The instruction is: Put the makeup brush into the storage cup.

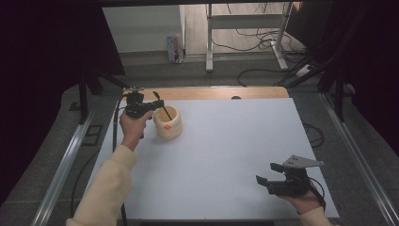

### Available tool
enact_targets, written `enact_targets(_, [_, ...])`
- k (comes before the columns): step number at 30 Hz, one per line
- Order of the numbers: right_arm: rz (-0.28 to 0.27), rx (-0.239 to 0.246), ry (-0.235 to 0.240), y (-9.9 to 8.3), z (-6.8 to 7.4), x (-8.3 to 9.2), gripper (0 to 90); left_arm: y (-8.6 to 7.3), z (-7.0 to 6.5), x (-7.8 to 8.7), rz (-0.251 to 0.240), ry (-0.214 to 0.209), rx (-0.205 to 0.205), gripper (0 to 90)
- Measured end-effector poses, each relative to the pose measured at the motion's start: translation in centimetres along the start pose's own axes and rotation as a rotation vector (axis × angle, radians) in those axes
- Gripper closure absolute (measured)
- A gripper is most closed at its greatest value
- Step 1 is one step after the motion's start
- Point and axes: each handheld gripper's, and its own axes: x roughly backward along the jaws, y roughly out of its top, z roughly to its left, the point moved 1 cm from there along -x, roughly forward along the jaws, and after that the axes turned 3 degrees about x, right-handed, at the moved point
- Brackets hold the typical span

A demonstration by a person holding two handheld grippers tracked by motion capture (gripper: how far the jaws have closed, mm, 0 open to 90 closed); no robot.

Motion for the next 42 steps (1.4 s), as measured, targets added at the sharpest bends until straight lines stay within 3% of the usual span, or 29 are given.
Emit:
enact_targets(13, [0.001,-0.001,0.0,0.0,0.0,0.0,21.7,-0.8,-0.5,-0.9,0.019,-0.024,-0.014,83.4])
enact_targets(14, [0.001,-0.001,0.0,0.0,0.0,0.0,21.7,-0.8,-0.5,-0.9,0.019,-0.024,-0.014,76.5])
enact_targets(15, [0.001,-0.001,0.0,0.0,0.0,-0.1,21.6,-0.7,-0.6,-0.8,0.013,-0.013,-0.011,76.5])
enact_targets(17, [0.001,-0.001,-0.001,0.0,0.0,0.0,21.6,-0.5,-1.1,-0.7,0.009,0.007,-0.002,49.8])
enact_targets(18, [-0.005,0.002,-0.002,0.0,0.0,0.0,21.6,-0.4,-1.2,-0.7,0.018,0.013,-0.001,26.1])
enact_targets(19, [-0.005,0.002,-0.002,0.0,0.0,0.0,21.6,-0.3,-1.4,-0.7,0.03,0.019,0.001,26.1])
enact_targets(20, [-0.008,0.001,-0.004,0.1,0.0,0.0,21.6,-0.3,-1.6,-0.6,0.038,0.029,-0.002,20.2])
enact_targets(24, [-0.008,0.005,-0.004,0.1,0.1,0.0,21.6,-0.4,-2.0,-0.1,0.046,0.07,-0.043,8.7])
enact_targets(37, [-0.01,0.004,-0.007,0.1,0.1,0.1,21.6,-1.0,-3.2,3.1,0.044,0.08,-0.129,7.2])
enact_targets(42, [-0.011,0.003,-0.008,0.2,0.1,0.1,21.5,-1.9,-3.5,4.3,0.055,0.039,-0.135,7.4])
